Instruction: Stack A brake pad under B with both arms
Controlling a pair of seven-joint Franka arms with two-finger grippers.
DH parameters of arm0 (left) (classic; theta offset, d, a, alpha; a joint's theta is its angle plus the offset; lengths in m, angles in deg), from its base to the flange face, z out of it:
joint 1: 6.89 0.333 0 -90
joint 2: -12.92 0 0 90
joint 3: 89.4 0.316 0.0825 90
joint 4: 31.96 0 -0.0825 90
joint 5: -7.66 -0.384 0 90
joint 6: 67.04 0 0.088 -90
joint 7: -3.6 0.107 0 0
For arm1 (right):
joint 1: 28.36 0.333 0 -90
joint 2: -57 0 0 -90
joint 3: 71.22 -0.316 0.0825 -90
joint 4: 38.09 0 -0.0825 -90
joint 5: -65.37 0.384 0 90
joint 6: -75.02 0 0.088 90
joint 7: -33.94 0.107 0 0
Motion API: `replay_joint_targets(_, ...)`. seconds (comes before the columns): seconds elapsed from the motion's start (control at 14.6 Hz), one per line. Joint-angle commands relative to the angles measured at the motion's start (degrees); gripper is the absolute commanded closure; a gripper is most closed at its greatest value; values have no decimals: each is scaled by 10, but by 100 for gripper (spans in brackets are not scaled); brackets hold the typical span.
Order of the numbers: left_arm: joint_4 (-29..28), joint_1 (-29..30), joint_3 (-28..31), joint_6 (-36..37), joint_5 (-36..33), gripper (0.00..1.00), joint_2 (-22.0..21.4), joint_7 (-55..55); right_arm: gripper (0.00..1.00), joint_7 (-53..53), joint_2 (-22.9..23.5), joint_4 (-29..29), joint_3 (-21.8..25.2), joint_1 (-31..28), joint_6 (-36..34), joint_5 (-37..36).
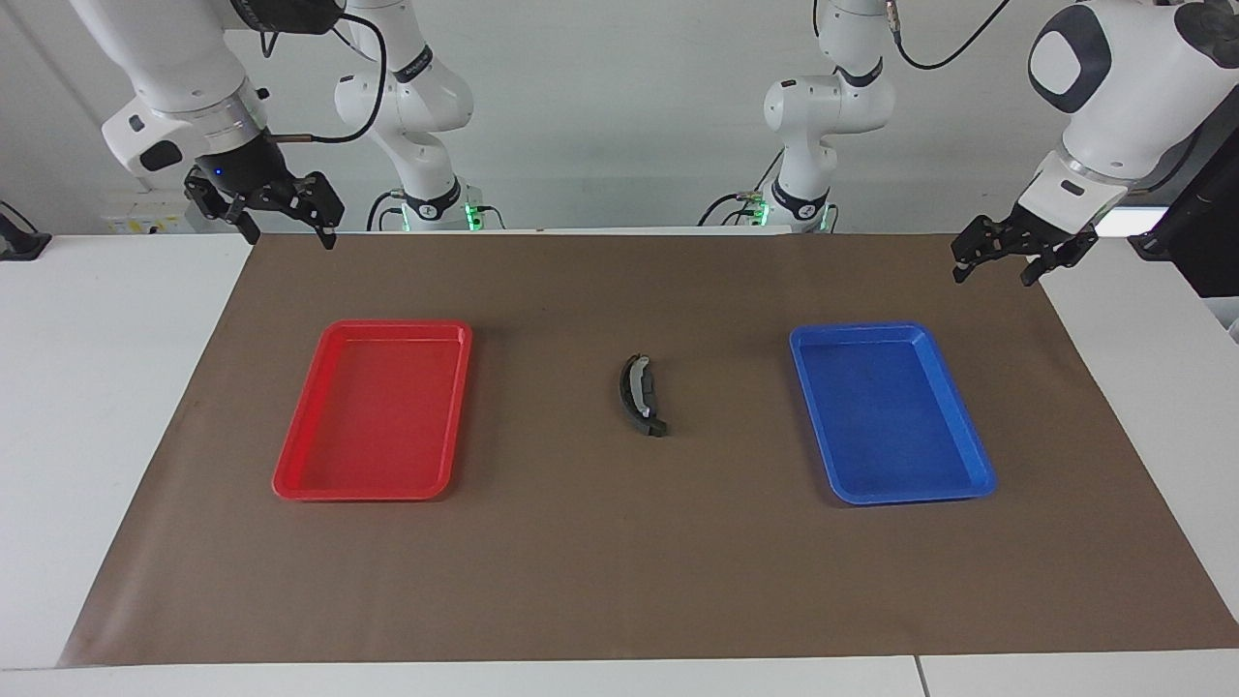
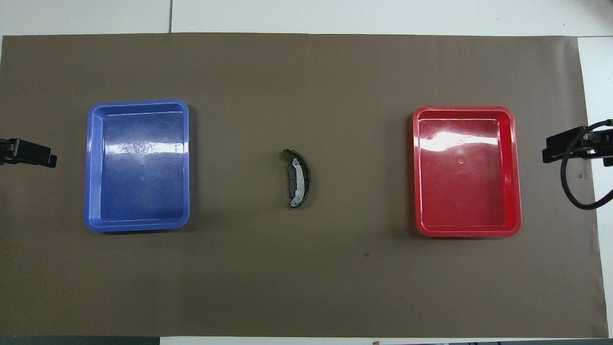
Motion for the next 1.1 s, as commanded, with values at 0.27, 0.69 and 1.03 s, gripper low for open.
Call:
replay_joint_targets(0.27, -2, 5, -6, -2, -9, 0, -3, -1, 1, -13, 6, 10, -6, -13, -9, 3)
replay_joint_targets(0.69, -2, 5, -5, -2, -9, 0, -3, -1, 1, -12, 3, 4, -6, -12, -4, 3)
replay_joint_targets(1.03, -2, 5, -5, -2, -9, 0, -3, -1, 1, -13, 3, 4, -6, -12, -4, 3)
